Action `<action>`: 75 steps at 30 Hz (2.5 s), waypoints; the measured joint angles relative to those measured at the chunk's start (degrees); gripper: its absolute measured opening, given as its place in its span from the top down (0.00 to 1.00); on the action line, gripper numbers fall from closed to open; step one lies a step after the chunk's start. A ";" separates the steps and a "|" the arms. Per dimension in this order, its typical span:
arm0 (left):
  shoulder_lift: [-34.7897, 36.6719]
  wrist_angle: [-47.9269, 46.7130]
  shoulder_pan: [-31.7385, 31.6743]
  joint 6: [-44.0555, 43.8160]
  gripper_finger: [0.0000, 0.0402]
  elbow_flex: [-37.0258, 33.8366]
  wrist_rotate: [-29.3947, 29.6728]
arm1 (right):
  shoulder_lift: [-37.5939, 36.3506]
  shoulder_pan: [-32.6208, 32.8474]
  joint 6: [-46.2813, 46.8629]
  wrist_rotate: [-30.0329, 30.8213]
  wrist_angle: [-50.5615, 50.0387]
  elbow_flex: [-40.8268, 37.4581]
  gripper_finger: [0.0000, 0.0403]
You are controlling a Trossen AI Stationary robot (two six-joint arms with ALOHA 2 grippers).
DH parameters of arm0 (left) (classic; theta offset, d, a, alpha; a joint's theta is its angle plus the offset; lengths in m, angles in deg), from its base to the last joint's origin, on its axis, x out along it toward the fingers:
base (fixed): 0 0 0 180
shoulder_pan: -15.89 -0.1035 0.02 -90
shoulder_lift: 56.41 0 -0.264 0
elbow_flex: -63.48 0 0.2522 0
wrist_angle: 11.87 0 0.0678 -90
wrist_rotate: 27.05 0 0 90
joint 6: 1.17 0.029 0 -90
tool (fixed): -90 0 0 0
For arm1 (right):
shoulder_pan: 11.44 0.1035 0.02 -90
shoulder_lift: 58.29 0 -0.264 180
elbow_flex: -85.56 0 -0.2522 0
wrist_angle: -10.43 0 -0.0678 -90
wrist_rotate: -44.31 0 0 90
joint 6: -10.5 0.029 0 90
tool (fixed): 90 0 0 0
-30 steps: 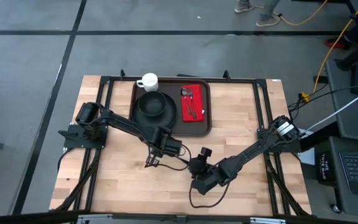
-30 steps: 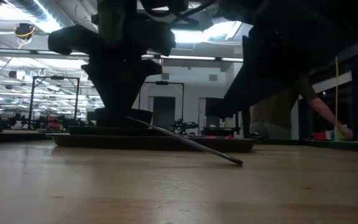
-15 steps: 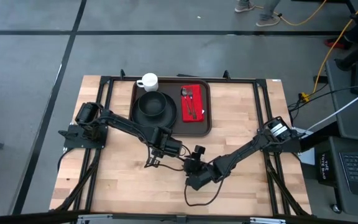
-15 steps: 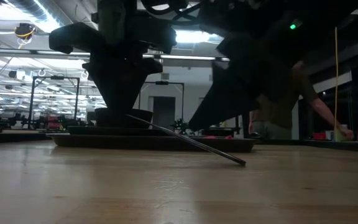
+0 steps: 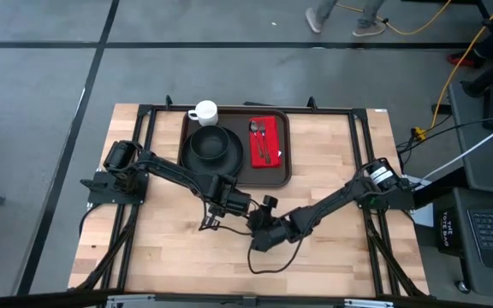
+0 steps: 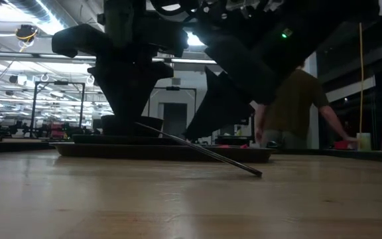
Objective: Set up tray
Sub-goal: Put the silver knife on the red napkin to the right of the silver fork
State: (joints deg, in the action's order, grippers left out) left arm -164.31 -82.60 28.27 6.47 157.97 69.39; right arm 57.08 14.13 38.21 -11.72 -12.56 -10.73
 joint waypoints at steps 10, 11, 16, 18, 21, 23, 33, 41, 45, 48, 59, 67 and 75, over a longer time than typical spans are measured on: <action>0.00 0.02 0.00 0.10 0.79 -0.04 0.11 | 3.11 -1.63 -4.11 -1.22 4.03 -0.02 0.48; 0.00 0.02 0.00 0.07 0.79 -0.04 0.10 | 3.36 -1.87 -4.72 -1.26 4.47 -0.09 0.48; -0.02 0.04 0.00 0.04 0.79 -0.04 0.08 | 3.48 -2.53 -6.08 -1.33 5.32 -0.09 0.48; -0.02 0.04 0.00 0.04 0.79 -0.04 0.10 | 3.48 -2.80 -6.26 -2.09 5.75 -0.09 0.48; -0.02 0.04 -0.02 0.04 0.79 -0.04 0.11 | 3.48 -3.31 -6.35 -3.93 7.14 -0.09 0.48; -0.02 0.06 -0.02 0.02 0.79 -0.04 0.11 | 3.48 -3.44 -6.42 -4.15 8.08 -0.09 0.48; -0.02 0.09 0.00 -0.88 0.79 -0.04 0.07 | 3.48 -3.44 -3.99 -4.08 9.44 -0.07 0.53; -0.04 0.07 0.00 -1.04 0.79 -0.04 0.03 | 3.48 -3.46 -3.73 -3.44 9.75 -0.07 0.62; -0.04 0.07 0.00 -1.06 0.79 -0.04 0.02 | 3.48 -3.46 -3.30 -3.40 9.79 -0.07 0.65; -0.04 0.07 0.00 -1.01 0.79 -0.04 0.02 | 3.48 -3.46 -2.28 -3.40 9.82 -0.07 0.68; -0.04 -0.02 0.02 -1.16 0.79 -0.04 -0.13 | 3.48 -3.55 -0.37 -2.14 9.75 -0.07 0.87; -0.04 -0.15 0.02 -1.08 0.79 -0.04 -0.20 | 3.48 -3.57 -0.54 -2.30 10.03 -0.07 0.87; -0.04 0.02 0.04 -0.85 0.75 -0.04 -0.35 | 3.45 -3.57 -0.82 -2.55 10.49 -0.07 0.89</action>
State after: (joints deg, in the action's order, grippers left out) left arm -164.35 -82.58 28.31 5.62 157.93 69.04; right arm 60.53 10.56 37.39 -14.27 -2.07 -10.79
